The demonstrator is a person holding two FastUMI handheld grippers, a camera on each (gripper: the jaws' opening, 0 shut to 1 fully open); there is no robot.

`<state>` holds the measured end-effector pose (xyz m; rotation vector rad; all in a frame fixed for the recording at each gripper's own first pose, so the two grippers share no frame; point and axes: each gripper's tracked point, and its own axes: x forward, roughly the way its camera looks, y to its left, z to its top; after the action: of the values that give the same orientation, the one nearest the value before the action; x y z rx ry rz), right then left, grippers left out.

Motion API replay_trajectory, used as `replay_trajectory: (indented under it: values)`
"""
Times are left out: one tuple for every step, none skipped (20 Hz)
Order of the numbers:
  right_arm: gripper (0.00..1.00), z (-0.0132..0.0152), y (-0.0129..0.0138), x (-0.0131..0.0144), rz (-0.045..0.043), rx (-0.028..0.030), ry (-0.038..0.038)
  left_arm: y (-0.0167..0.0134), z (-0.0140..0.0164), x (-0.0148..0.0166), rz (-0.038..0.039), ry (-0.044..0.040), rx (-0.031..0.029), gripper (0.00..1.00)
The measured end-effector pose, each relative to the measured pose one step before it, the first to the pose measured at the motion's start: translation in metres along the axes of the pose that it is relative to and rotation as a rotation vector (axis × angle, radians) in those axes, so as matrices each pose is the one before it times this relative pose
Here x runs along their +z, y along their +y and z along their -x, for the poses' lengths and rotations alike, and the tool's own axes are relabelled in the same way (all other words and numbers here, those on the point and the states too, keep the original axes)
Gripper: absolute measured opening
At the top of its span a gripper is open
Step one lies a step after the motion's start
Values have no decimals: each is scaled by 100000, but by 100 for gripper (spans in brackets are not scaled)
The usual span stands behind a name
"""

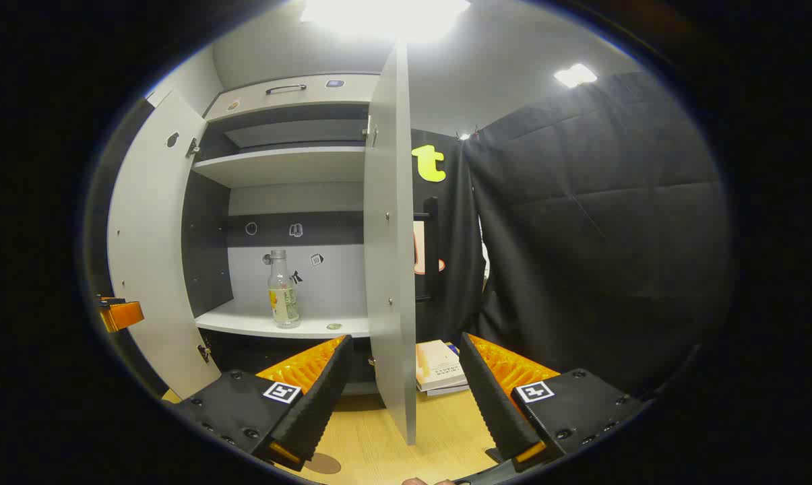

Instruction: Grasp the bottle in the cabinet with the left hand and place it on the coaster, then close the right door with the right hand and the left door with the left hand.

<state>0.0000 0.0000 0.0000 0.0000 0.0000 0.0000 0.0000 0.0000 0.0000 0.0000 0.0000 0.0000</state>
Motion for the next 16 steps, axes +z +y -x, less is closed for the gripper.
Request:
replay_trajectory:
  values:
    - [99, 58, 161, -101, -23, 477, 97, 156, 28, -68, 720, 445, 341, 100]
    - [99, 83, 8, -204, -32, 133, 407, 145, 196, -104, 1312, -74, 317, 100]
    - [99, 17, 82, -59, -177, 86, 269, 158, 125, 129, 1485, -594, 165, 94]
    - [100, 17, 56, -35, -268, 161, 143, -36, 203, -119, 1400, -477, 188, 94]
    - [99, 92, 44, 44, -173, 53, -223, 38, 154, 18, 827, -28, 309, 94]
    - [99, 6, 24, -25, 65, 206, -248, 105, 101, -38, 260, 242, 423, 100]
    - [99, 35, 75, 55, 232, 311, -104, 30, 30, -92, -505, 230, 316, 100]
    - [99, -51, 54, -58, 255, 287, 12, 80, -114, -27, -754, 328, 289, 94]
    - [99, -3, -30, 78, 174, -2, -149, 86, -48, -153, -842, 616, 231, 94]
    - [99, -29, -139, -23, 12, -254, -108, 6, 131, -134, -584, 701, 70, 94]
    - [99, 61, -29, -2, -268, -215, -64, -72, 104, -105, -390, 367, -84, 94]
    - [99, 26, -127, -49, -245, -276, -5, -104, 101, -183, -286, 290, -288, 94]
    - [96, 7, -74, 16, -165, -388, -11, -155, 48, -137, -214, 390, -408, 94]
    - [96, 31, -155, -40, -175, -364, 18, -253, 106, -204, -235, 271, -539, 94]
    - [96, 22, -147, 53, -73, -464, -54, -270, 22, -37, -300, 255, -535, 94]
    - [100, 62, -220, -27, 129, -430, -161, -236, -78, -103, -341, -8, -624, 94]
